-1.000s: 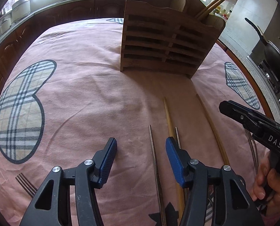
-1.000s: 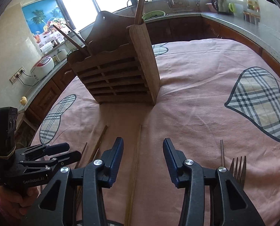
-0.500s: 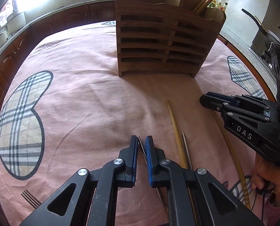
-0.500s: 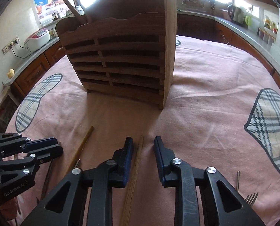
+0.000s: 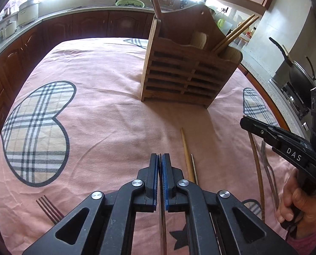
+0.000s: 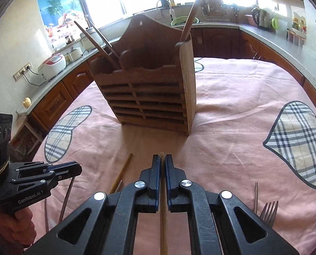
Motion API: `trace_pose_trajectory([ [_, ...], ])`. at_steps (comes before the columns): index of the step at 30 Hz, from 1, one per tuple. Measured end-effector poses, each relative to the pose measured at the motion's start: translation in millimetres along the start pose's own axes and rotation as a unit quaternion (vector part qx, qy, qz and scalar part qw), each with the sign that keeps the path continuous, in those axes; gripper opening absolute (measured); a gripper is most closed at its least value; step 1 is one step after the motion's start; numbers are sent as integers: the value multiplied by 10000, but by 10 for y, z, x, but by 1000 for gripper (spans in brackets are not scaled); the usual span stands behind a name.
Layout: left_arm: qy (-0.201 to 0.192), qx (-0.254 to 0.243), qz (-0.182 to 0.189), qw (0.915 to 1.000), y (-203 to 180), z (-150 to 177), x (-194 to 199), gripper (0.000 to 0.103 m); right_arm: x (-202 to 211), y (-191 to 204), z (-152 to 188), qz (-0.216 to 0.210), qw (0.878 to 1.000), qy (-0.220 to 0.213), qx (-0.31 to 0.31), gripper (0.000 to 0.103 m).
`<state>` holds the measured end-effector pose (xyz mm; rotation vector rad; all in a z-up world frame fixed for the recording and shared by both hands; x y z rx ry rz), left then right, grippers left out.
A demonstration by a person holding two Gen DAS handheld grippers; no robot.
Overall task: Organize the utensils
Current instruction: 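Lift both chopsticks and carry them over the wooden utensil holder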
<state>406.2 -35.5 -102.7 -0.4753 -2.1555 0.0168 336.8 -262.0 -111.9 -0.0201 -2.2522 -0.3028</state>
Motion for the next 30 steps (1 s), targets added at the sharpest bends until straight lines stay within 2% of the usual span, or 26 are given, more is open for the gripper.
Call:
trace_pose_trajectory([
  [5, -345, 59, 38, 9994, -9, 10, 443, 2, 340, 69, -112, -193, 9993, -279, -183, 4],
  [14, -765, 11, 37, 9971, -78, 107, 1103, 2, 841, 168, -168, -241, 9964, -780, -230, 4],
  [30, -1119, -19, -28, 9937, -72, 328, 1761, 2, 1299, 216, -72, -231, 9936, -1094, -152, 4],
])
Point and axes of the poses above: each gripper's, at about its wrist camera, not at the fingertips, and x roughly against the way its jaws point, y to its left, z to its underside, the point moved 8 cm from there along -x, roughly the way its jaws point, and after that the axes turned 7 degrees about -x, right-handed, at the moved point
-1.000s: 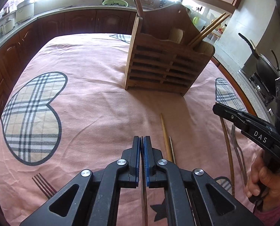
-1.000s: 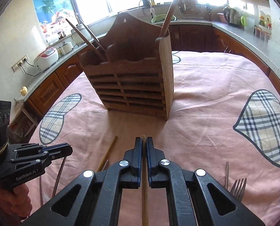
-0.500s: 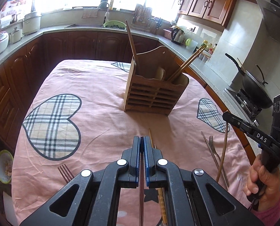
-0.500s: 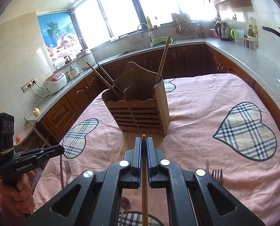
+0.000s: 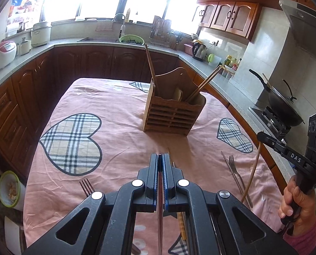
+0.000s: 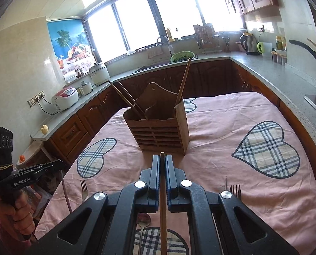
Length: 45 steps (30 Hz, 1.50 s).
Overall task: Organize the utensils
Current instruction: 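Lift both chopsticks and carry them over the wooden utensil holder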
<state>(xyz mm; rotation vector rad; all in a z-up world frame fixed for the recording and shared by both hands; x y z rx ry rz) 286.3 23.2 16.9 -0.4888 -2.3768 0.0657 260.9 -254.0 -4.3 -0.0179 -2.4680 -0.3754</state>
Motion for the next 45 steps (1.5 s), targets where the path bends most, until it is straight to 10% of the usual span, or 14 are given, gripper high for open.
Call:
trace_pose_trajectory([
  [19, -783, 486, 37, 9957, 215, -174, 477, 2, 481, 18, -332, -48, 9955, -888, -321, 4],
  [45, -1410, 930, 133, 9855, 408, -850, 52, 2, 271, -6, -916, -336, 9880, -1359, -654, 4],
])
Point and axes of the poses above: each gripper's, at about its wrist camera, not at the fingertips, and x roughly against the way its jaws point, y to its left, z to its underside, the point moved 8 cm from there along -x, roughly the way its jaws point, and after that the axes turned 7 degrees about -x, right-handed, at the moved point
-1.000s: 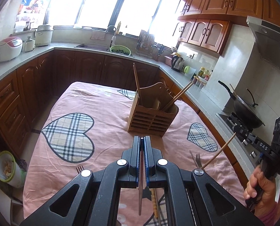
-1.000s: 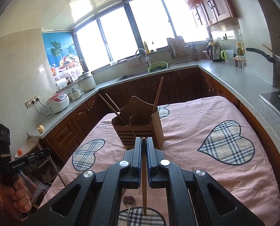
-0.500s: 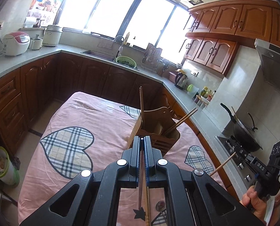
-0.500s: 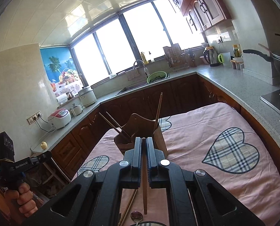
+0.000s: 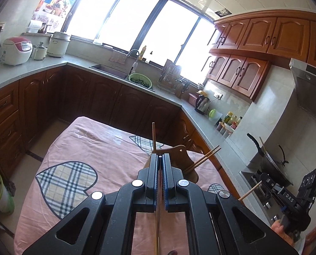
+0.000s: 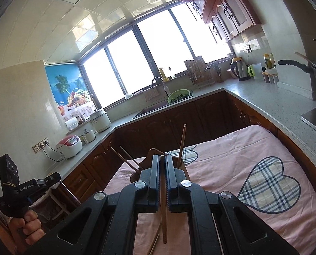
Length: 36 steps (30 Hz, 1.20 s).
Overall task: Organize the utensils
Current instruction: 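Lift both chopsticks and carry them over the wooden utensil holder, then lower both held chopsticks down into the holder slots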
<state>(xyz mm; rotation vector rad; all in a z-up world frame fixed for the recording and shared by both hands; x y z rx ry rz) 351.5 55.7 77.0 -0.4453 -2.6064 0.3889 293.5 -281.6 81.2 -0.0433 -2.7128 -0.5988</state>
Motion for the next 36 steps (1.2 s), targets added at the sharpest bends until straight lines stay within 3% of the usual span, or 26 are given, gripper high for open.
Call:
trace_pose_trajectory([
  [20, -578, 217, -62, 9981, 184, -608, -1081, 2, -587, 70, -853, -69, 9963, -859, -28, 4],
  [30, -622, 393, -302, 9968, 355, -447, -1686, 2, -985, -91, -754, 83, 9967, -813, -12, 4],
  [36, -383, 366, -362, 9979, 372, -177, -1989, 2, -1217, -261, -521, 186, 9980, -585, -175, 4],
])
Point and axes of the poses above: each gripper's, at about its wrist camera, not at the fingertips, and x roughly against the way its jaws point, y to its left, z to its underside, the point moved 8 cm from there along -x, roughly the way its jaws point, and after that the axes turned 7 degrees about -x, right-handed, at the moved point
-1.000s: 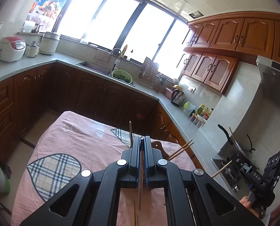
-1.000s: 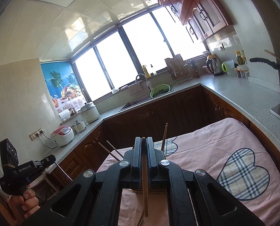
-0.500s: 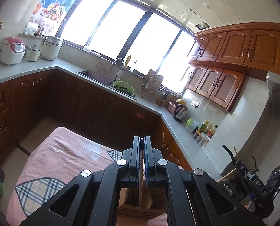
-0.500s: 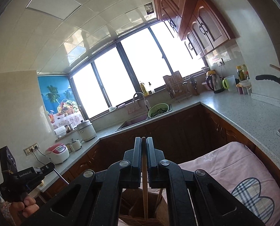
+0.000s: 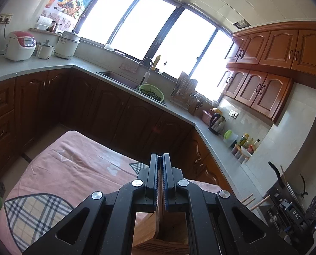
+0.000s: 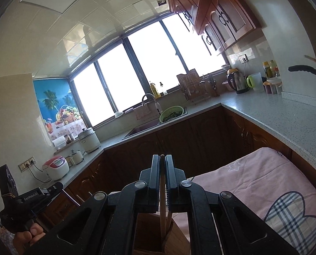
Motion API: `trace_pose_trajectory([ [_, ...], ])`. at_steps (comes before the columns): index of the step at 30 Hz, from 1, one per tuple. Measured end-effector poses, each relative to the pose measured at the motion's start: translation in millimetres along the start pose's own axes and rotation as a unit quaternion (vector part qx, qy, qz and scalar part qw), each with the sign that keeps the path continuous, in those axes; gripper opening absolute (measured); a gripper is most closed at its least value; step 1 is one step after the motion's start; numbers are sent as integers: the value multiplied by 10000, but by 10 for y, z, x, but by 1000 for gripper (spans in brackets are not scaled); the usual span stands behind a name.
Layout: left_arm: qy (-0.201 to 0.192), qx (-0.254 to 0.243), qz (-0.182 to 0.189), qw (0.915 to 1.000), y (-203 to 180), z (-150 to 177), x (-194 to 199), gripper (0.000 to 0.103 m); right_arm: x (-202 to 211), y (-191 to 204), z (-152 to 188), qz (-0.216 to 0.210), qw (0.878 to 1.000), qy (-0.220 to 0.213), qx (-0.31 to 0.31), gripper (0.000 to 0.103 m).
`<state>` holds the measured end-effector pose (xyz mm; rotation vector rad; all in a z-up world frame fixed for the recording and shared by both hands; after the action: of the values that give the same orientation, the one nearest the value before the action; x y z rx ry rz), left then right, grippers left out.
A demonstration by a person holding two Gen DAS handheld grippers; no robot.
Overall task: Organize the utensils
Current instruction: 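Lower both held chopsticks down into the holder slots, then open both grippers to release the chopsticks into the holder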
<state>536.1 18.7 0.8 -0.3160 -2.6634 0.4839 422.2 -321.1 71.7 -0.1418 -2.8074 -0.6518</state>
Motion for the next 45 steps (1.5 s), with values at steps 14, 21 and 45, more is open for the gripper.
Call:
trace_pose_trajectory([
  [14, 438, -350, 50, 9984, -119, 142, -266, 3, -253, -164, 401, 136, 9985, 519, -123, 5],
  [21, 522, -352, 77, 9980, -103, 91, -246, 3, -256, -164, 391, 181, 9980, 598, -118, 10],
  [45, 610, -547, -238, 9964, -66, 361, 586, 70, 331, -121, 456, -92, 9986, 456, -236, 93],
])
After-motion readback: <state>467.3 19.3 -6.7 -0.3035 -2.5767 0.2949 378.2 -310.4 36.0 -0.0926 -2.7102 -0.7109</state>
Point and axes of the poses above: each gripper's, at about its wrist camera, not at the fingertips, and x roughly against the way its jaws point, y to its left, z to its underside, the point moved 8 cm from there along -x, roughly the way its jaws point, and after that the axes turned 7 degrees about -x, right-handed, at the moved point
